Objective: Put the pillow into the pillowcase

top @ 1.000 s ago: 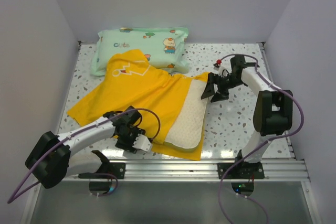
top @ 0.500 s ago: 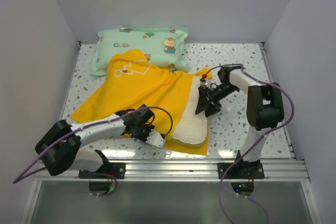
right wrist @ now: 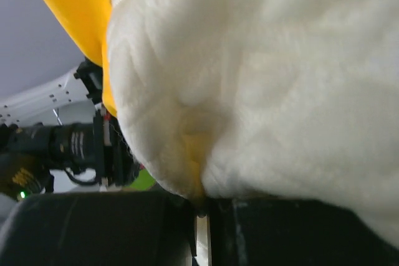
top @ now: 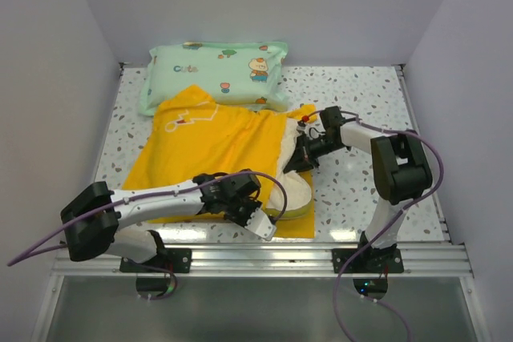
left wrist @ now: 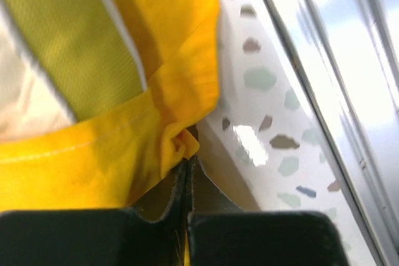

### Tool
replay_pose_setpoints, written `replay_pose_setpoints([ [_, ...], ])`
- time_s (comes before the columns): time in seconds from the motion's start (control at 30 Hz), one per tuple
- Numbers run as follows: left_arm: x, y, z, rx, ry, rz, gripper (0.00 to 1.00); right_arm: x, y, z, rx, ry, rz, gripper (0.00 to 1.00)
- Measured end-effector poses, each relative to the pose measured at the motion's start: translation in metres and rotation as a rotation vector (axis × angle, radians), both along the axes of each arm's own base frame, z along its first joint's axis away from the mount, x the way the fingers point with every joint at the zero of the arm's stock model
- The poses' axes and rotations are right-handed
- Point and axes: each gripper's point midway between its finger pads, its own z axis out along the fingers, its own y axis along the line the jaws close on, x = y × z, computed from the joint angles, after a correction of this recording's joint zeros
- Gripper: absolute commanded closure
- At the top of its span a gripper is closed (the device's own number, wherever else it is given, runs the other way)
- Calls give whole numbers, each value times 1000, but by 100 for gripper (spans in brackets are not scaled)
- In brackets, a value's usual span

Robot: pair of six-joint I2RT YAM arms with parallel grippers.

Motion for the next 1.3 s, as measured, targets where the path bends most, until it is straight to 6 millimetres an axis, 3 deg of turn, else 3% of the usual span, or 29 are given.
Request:
replay_pose_setpoints([
  [0.1,-10,-21,10,-49,-3,-34,100,14,13,7,14,-39,-43,100],
  [0.2,-15,-26,7,-61,15,-33,96,22,21,7,17,-72,-57,100],
  [0.27,-17,-24,5,-63,33,-16,81,22,22,3,12,-81,-61,100],
  [0.3,-18,-24,6,-70,49,5,65,21,22,-1,7,-84,-62,100],
  [0.37,-20,-28,18,-109,77,47,54,18,21,-6,2,-78,-62,100],
  [0.4,-20,-31,30,-137,89,74,44,16,21,-8,-1,-70,-61,100],
  [0.5,-5,-45,85,-280,90,152,33,14,20,-11,-3,-63,-53,100],
  [0.6,28,-45,149,-436,17,217,33,11,19,-13,-1,-66,-40,100],
  [0.67,43,-39,171,-474,-52,211,33,10,19,-14,3,-70,-31,100],
  [0.7,44,-37,173,-473,-73,183,32,9,19,-13,6,-72,-26,100],
  [0.77,42,-36,162,-428,-87,113,32,8,19,-13,14,-74,-16,100],
  [1.03,47,-51,81,-193,-56,-171,31,4,18,-12,24,-80,5,100],
  [1.23,36,-59,61,-104,-113,-423,35,-1,17,-12,31,-72,19,100],
  [1.3,28,-60,59,-85,-133,-506,43,-1,17,-12,32,-71,21,100],
])
